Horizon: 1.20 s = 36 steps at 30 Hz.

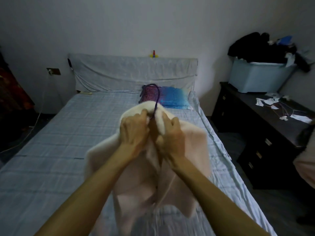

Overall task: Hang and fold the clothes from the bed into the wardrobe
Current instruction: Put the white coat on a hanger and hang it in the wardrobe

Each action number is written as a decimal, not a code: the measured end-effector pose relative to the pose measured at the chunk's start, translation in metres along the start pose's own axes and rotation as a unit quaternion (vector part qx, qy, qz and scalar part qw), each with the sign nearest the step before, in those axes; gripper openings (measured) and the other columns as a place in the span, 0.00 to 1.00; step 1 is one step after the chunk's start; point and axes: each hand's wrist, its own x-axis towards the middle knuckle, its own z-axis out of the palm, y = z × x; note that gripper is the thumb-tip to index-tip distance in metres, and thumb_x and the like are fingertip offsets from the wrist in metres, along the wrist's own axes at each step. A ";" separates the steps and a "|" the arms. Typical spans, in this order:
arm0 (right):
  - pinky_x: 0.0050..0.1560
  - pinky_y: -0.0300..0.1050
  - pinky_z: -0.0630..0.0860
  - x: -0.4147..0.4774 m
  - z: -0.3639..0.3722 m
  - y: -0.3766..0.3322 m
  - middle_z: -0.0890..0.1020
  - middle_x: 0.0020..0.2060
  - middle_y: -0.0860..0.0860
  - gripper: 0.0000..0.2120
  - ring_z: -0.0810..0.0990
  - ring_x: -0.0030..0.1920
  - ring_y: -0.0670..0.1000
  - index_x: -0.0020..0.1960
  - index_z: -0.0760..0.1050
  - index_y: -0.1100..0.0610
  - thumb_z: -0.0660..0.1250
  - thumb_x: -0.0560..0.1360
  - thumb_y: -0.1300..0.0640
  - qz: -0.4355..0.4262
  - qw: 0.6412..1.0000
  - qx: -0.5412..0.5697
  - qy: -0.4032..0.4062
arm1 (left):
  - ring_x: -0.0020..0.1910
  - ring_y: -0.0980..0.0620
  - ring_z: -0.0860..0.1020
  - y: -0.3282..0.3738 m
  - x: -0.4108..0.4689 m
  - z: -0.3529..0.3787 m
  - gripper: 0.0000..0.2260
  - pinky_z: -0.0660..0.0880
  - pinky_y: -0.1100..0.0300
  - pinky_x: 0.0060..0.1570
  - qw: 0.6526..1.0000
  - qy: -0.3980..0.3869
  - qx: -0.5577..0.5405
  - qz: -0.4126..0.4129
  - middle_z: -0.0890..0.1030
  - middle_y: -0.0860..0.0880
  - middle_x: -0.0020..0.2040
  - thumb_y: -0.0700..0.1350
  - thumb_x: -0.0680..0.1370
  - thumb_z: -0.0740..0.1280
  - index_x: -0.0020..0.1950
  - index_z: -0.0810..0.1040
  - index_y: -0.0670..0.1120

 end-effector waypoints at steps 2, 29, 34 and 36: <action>0.43 0.47 0.74 -0.009 0.008 -0.011 0.77 0.53 0.60 0.29 0.74 0.46 0.57 0.70 0.68 0.61 0.58 0.68 0.60 -0.024 0.999 0.006 0.023 | 0.36 0.39 0.79 0.007 0.004 -0.001 0.07 0.71 0.50 0.37 0.999 0.021 -0.037 -0.004 0.81 0.43 0.36 0.47 0.75 0.65 0.51 0.76 0.46; 0.30 0.45 0.66 0.064 -0.070 0.059 0.77 0.28 0.52 0.10 0.75 0.29 0.57 0.37 0.73 0.54 0.63 0.77 0.53 -0.047 0.985 -0.125 0.108 | 0.50 0.37 0.77 -0.032 0.022 -0.026 0.14 0.75 0.47 0.48 0.957 -0.026 -0.181 -0.223 0.78 0.38 0.52 0.45 0.74 0.64 0.57 0.72 0.40; 0.40 0.50 0.69 0.069 -0.070 0.072 0.81 0.36 0.55 0.15 0.78 0.39 0.62 0.43 0.74 0.54 0.58 0.79 0.45 0.038 0.984 -0.167 0.044 | 0.49 0.37 0.76 0.030 -0.008 -0.030 0.17 0.71 0.49 0.43 0.974 -0.053 -0.196 -0.104 0.75 0.39 0.54 0.40 0.77 0.63 0.64 0.67 0.40; 0.40 0.52 0.70 0.063 -0.073 0.079 0.81 0.36 0.55 0.16 0.78 0.39 0.62 0.43 0.74 0.54 0.58 0.79 0.44 0.032 0.985 -0.163 0.052 | 0.46 0.40 0.76 0.028 -0.023 -0.016 0.15 0.67 0.53 0.39 0.969 -0.098 -0.214 -0.074 0.74 0.43 0.51 0.43 0.78 0.63 0.63 0.67 0.43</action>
